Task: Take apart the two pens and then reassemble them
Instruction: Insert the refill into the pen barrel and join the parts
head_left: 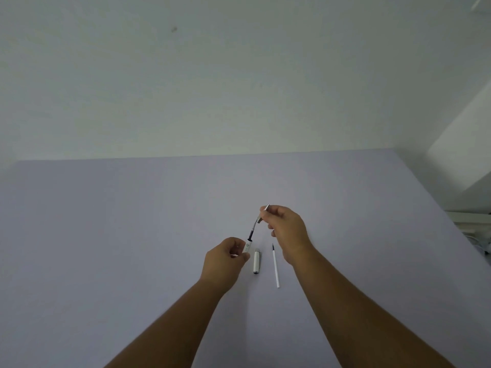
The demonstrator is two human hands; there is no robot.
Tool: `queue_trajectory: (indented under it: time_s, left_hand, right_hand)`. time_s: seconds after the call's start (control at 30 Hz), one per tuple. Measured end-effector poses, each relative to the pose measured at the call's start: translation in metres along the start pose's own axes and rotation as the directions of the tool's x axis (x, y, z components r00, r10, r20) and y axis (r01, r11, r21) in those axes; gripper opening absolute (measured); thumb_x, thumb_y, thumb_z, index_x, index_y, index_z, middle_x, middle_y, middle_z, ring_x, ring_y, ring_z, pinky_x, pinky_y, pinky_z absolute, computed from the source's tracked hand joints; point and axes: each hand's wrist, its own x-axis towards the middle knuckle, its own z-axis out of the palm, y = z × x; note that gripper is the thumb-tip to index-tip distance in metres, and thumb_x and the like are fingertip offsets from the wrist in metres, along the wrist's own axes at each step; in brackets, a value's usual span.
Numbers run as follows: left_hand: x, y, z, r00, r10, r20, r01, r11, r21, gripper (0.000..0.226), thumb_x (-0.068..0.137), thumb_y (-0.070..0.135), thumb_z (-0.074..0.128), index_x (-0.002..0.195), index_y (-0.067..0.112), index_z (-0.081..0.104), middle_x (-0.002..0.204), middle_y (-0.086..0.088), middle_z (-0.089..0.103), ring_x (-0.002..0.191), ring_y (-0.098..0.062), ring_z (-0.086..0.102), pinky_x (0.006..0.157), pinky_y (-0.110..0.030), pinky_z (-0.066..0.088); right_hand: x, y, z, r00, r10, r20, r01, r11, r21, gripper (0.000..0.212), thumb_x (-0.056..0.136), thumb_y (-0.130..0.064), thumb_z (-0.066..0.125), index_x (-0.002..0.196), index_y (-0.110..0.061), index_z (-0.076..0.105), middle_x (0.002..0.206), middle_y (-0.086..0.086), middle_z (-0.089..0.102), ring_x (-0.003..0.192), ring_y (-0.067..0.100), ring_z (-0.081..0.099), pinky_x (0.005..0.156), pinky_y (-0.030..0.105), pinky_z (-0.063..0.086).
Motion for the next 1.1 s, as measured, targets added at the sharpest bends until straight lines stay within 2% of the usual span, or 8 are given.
queue_trajectory:
  time_s: [0.13, 0.2, 0.33, 0.57, 0.67, 0.83, 1.0, 1.1]
  left_hand:
    - [-0.004, 0.005, -0.001, 1.0, 0.014, 0.021, -0.014, 1.0, -0.009, 0.007, 0.084, 0.019, 0.065, 0.089, 0.023, 0.063, 0.082, 0.001, 0.063, 0.071, -0.015, 0.055, 0.066, -0.024, 0.045]
    - [-0.005, 0.006, -0.003, 1.0, 0.014, 0.023, -0.014, 1.0, -0.009, 0.007, 0.083, 0.019, 0.065, 0.086, 0.024, 0.062, 0.081, 0.002, 0.062, 0.07, -0.014, 0.055, 0.064, -0.024, 0.045]
    - [-0.007, 0.007, -0.007, 0.999, 0.03, 0.018, -0.03, 1.0, 0.002, 0.008, 0.083, 0.019, 0.065, 0.084, 0.024, 0.059, 0.079, 0.002, 0.061, 0.068, -0.014, 0.053, 0.062, -0.022, 0.043]
    - [-0.007, 0.012, -0.008, 0.999, 0.043, 0.006, -0.043, 0.999, -0.002, 0.007, 0.083, 0.019, 0.065, 0.086, 0.023, 0.061, 0.084, 0.002, 0.062, 0.072, -0.014, 0.054, 0.064, -0.022, 0.042]
    - [-0.005, 0.015, -0.011, 0.999, 0.048, -0.015, -0.048, 0.999, -0.013, 0.009, 0.084, 0.02, 0.066, 0.093, 0.02, 0.064, 0.088, 0.003, 0.064, 0.073, -0.011, 0.055, 0.063, -0.021, 0.043]
    - [-0.003, 0.019, -0.007, 0.998, 0.049, -0.028, -0.049, 0.999, -0.005, 0.013, 0.083, 0.022, 0.067, 0.096, 0.021, 0.066, 0.083, 0.009, 0.062, 0.076, -0.007, 0.056, 0.064, -0.017, 0.041]
    - [-0.001, 0.022, -0.007, 0.998, 0.062, -0.027, -0.061, 0.998, 0.007, 0.011, 0.083, 0.023, 0.067, 0.094, 0.024, 0.065, 0.081, 0.013, 0.061, 0.074, -0.003, 0.056, 0.062, -0.015, 0.041]
    - [-0.002, 0.025, -0.004, 0.997, 0.072, -0.011, -0.071, 0.997, 0.016, 0.008, 0.083, 0.022, 0.067, 0.09, 0.025, 0.064, 0.078, 0.014, 0.06, 0.071, -0.002, 0.056, 0.059, -0.015, 0.041]
  right_hand:
    - [-0.002, 0.0, -0.005, 0.999, -0.024, 0.043, 0.025, 0.999, -0.031, 0.013, 0.083, -0.025, 0.066, 0.072, -0.03, 0.07, 0.069, -0.017, 0.067, 0.066, 0.002, 0.056, 0.073, 0.024, 0.044]
    - [-0.003, -0.001, -0.005, 0.999, -0.037, 0.028, 0.037, 0.999, -0.015, 0.007, 0.084, -0.025, 0.066, 0.078, -0.029, 0.069, 0.072, -0.017, 0.067, 0.065, -0.001, 0.058, 0.071, 0.019, 0.044]
    - [-0.003, -0.007, -0.005, 0.998, -0.057, -0.001, 0.058, 0.998, 0.02, 0.012, 0.084, -0.024, 0.066, 0.074, -0.031, 0.068, 0.066, -0.018, 0.068, 0.061, -0.008, 0.058, 0.069, 0.018, 0.043]
    - [-0.004, -0.006, -0.007, 0.995, -0.083, 0.06, 0.085, 0.996, -0.023, 0.004, 0.083, -0.026, 0.067, 0.085, -0.025, 0.071, 0.079, -0.014, 0.069, 0.074, 0.001, 0.06, 0.067, 0.017, 0.043]
    - [-0.006, -0.005, -0.007, 0.989, -0.082, 0.123, 0.088, 0.995, -0.047, 0.007, 0.082, -0.023, 0.069, 0.088, -0.023, 0.071, 0.083, -0.011, 0.071, 0.081, 0.001, 0.064, 0.067, 0.012, 0.044]
    - [-0.011, 0.001, -0.007, 0.969, -0.076, 0.236, 0.101, 0.99, -0.098, 0.013, 0.084, -0.019, 0.066, 0.089, -0.03, 0.07, 0.087, -0.014, 0.072, 0.086, -0.004, 0.065, 0.069, 0.006, 0.046]
    - [-0.009, 0.0, -0.006, 0.976, -0.076, 0.204, 0.106, 0.985, -0.138, 0.001, 0.08, -0.029, 0.07, 0.08, -0.028, 0.069, 0.08, -0.012, 0.073, 0.084, 0.002, 0.066, 0.076, 0.017, 0.046]
    - [-0.007, 0.002, -0.008, 0.985, -0.038, 0.171, 0.069, 0.982, -0.178, 0.016, 0.079, -0.032, 0.071, 0.082, -0.017, 0.068, 0.083, -0.007, 0.07, 0.083, 0.009, 0.062, 0.071, 0.021, 0.046]
